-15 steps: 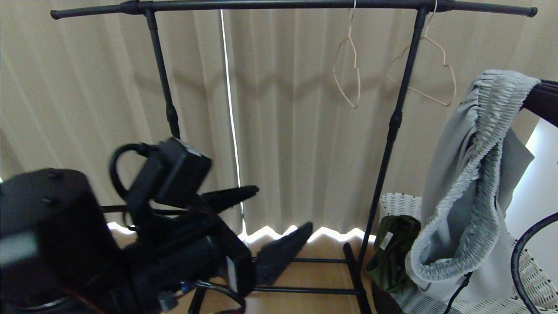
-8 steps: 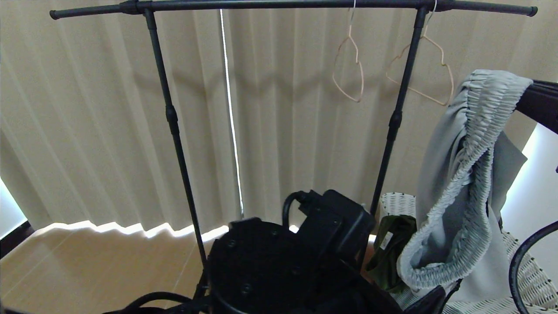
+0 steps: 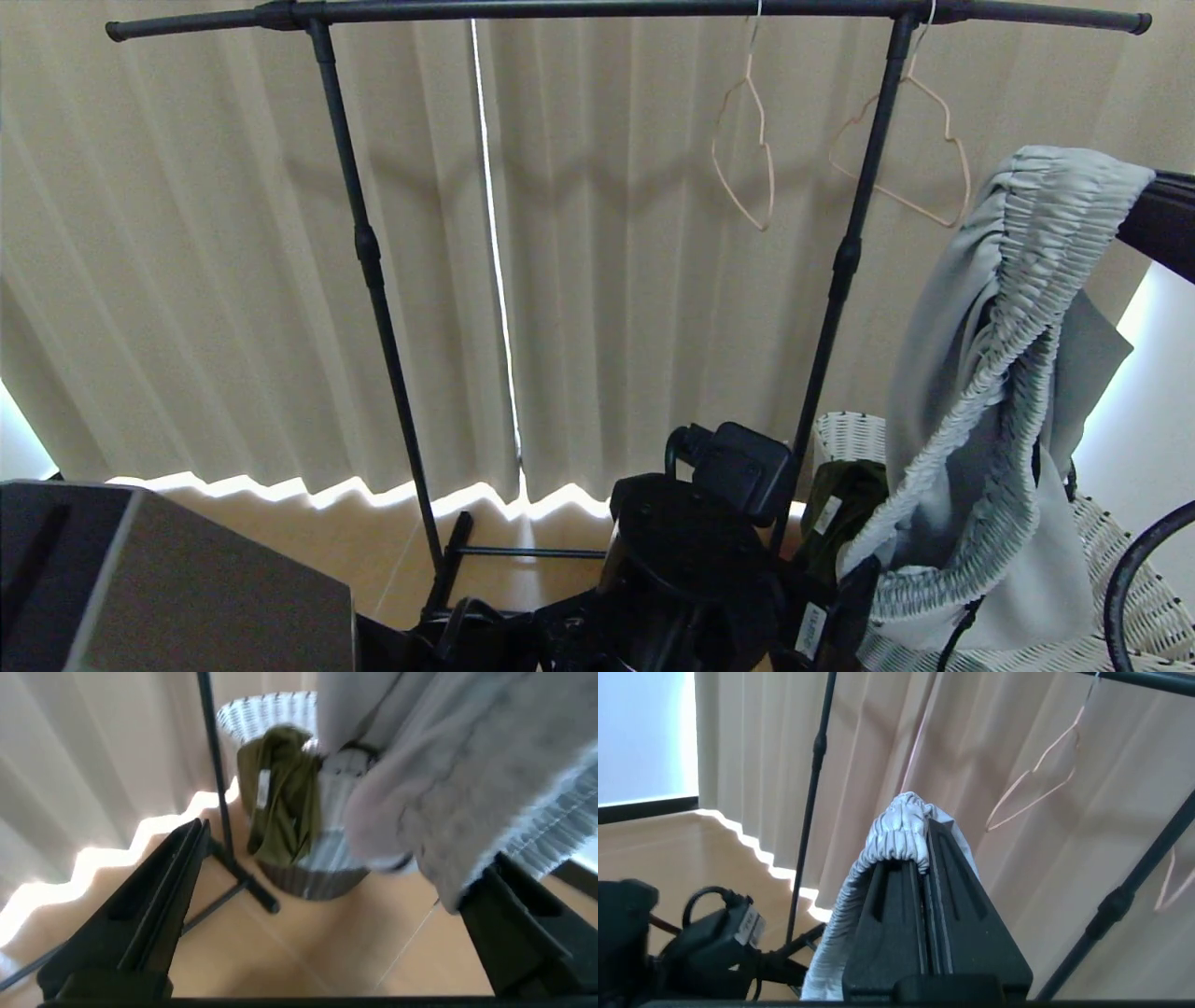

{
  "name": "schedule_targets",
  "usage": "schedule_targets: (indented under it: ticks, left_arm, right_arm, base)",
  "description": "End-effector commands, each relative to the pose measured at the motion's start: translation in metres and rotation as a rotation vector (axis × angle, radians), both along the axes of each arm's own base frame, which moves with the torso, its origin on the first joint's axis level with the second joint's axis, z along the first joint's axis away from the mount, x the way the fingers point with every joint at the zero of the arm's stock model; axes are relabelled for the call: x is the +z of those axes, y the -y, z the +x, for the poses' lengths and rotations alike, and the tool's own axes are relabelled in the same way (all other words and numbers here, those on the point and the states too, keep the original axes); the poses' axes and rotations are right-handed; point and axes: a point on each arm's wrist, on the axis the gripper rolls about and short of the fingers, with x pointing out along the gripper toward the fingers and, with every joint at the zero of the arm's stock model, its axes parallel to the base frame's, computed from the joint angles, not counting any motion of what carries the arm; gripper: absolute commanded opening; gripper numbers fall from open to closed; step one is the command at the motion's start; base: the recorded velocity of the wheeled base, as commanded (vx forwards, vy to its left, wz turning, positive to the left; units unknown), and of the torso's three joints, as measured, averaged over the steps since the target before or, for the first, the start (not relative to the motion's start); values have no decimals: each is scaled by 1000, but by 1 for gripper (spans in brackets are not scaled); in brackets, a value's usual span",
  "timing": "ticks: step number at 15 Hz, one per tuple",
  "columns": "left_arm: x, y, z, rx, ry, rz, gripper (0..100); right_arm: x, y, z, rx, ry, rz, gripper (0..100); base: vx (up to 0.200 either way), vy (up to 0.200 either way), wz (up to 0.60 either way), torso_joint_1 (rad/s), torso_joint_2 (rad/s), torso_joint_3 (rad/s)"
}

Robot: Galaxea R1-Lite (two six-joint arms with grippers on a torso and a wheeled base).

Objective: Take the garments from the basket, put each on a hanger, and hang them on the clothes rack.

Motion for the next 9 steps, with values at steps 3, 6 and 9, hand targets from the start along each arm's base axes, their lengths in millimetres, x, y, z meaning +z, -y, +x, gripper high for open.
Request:
schedule_targets:
  ticks: [3, 6, 9]
  left_arm:
    - [-11, -6, -1, 4, -16, 34, 0]
    - [-12, -8, -2, 5, -8, 22, 0]
    - [-20, -16, -7, 62, 15, 53, 0]
  right_arm:
    - [0, 1, -1, 0, 3, 2, 0]
    - [0, 1, -1, -3, 2, 2, 0]
    - [1, 0, 0, -3, 1, 1, 0]
  base:
    - [0, 0, 0, 0, 0, 0]
    - [0, 0, 0, 0, 0, 0]
    - [0, 0, 0, 0, 0, 0]
